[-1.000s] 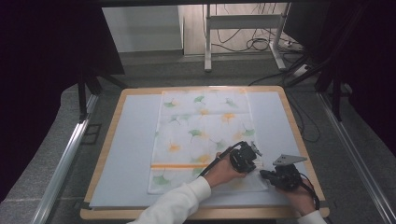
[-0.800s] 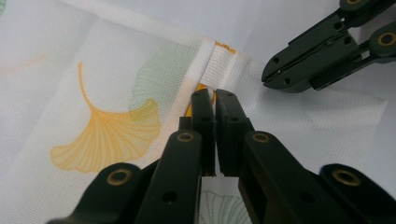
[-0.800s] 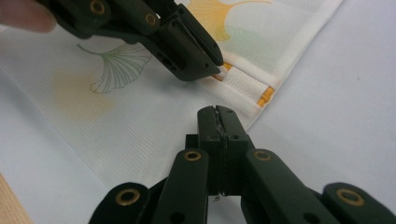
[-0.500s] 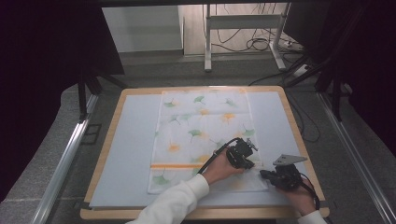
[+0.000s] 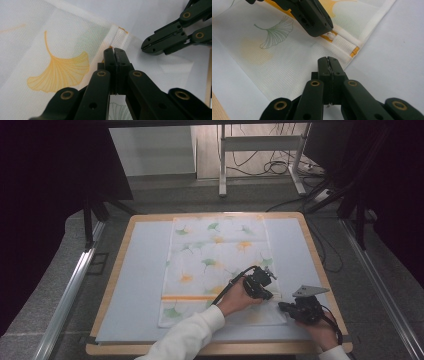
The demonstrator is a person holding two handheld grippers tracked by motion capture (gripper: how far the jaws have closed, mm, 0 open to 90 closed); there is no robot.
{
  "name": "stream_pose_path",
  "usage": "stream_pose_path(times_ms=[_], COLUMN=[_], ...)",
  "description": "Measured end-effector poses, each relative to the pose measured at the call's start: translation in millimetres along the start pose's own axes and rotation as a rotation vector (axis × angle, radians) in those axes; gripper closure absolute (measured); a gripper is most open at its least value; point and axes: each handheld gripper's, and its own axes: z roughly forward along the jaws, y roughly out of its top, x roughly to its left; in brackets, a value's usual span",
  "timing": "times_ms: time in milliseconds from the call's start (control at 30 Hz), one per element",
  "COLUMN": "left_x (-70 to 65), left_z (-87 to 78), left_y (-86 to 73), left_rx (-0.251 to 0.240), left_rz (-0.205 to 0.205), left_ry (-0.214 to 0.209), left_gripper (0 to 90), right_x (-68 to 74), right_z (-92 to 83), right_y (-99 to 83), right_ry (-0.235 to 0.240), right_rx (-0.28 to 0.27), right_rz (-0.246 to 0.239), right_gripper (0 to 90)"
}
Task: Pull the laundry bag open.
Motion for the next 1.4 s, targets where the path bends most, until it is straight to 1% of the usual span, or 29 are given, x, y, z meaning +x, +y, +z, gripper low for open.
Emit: stream_pose_path(times_ms=[100,167,200,233,333,433,633,667,767,867,900,1000,1067,1133,1167,1200,1267,1367,1400], left_x=[-0.7,-0.6,-0.2,-0.2,3.2,5.5,5.8,5.4,4.2,3.4,3.1,2.7,1.2,0.7,0.6,1.4,1.4,1.8,1.5], left_z=[2.1,4.0,5.0,5.0,5.9,6.1,5.9,6.3,5.8,5.9,6.0,5.8,6.0,5.7,5.6,4.8,4.0,3.2,2.9], left_y=[0.7,1.5,1.7,1.7,2.8,3.6,3.8,3.6,3.7,3.3,3.1,3.1,2.4,1.5,0.8,0.3,-1.2,-3.1,-4.8], left_rx=[0.006,0.020,0.019,0.019,0.018,0.023,0.029,0.024,0.032,0.027,0.024,0.029,0.021,0.016,0.013,0.017,0.009,0.002,-0.003], left_rz=[-0.006,-0.002,-0.011,-0.011,-0.047,-0.074,-0.077,-0.073,-0.063,-0.061,-0.059,-0.045,-0.047,-0.045,-0.048,-0.042,-0.061,-0.066,-0.066], left_ry=[0.002,0.009,0.004,0.004,-0.020,-0.038,-0.039,-0.038,-0.028,-0.022,-0.020,-0.010,-0.004,0.003,0.005,0.008,0.006,0.006,0.010], left_gripper=[90.0,90.0,90.0,90.0,89.9,89.4,89.8,89.8,90.0,90.0,90.0,90.0,90.0,90.0,90.0,90.0,90.0,90.0,90.0], right_x=[0.2,0.6,0.5,0.7,0.5,0.2,0.0,-0.1,0.5,0.8,-1.1,-5.3,-7.7,-9.0,-8.7,-7.5,-6.6,-7.8,-7.7], right_z=[0.2,0.6,0.7,0.7,0.8,0.7,0.7,0.7,0.8,-0.1,-0.6,2.2,6.5,12.0,13.6,14.3,14.4,14.1,14.1], right_y=[0.2,0.3,0.3,0.3,0.2,0.2,0.1,0.1,0.1,0.6,1.9,6.2,11.0,15.5,16.4,17.1,17.6,17.0,17.0], right_ry=[-0.001,-0.002,-0.003,-0.003,-0.002,-0.001,-0.001,0.000,-0.002,-0.023,-0.043,-0.065,-0.066,-0.065,-0.068,-0.072,-0.078,-0.068,-0.068], right_rx=[0.001,-0.001,-0.001,-0.001,-0.003,-0.001,-0.001,-0.001,-0.004,-0.003,-0.016,-0.034,-0.041,-0.034,-0.032,-0.026,-0.016,-0.013,-0.011], right_rz=[0.001,0.002,0.000,0.001,0.003,0.001,0.000,0.000,0.002,-0.006,0.006,0.016,0.036,0.045,0.041,0.042,0.050,0.076,0.077], right_gripper=[88.8,88.8,88.8,88.8,88.8,88.7,88.8,88.8,88.8,88.8,88.9,88.9,89.0,89.0,89.1,89.1,89.2,89.3,89.4])
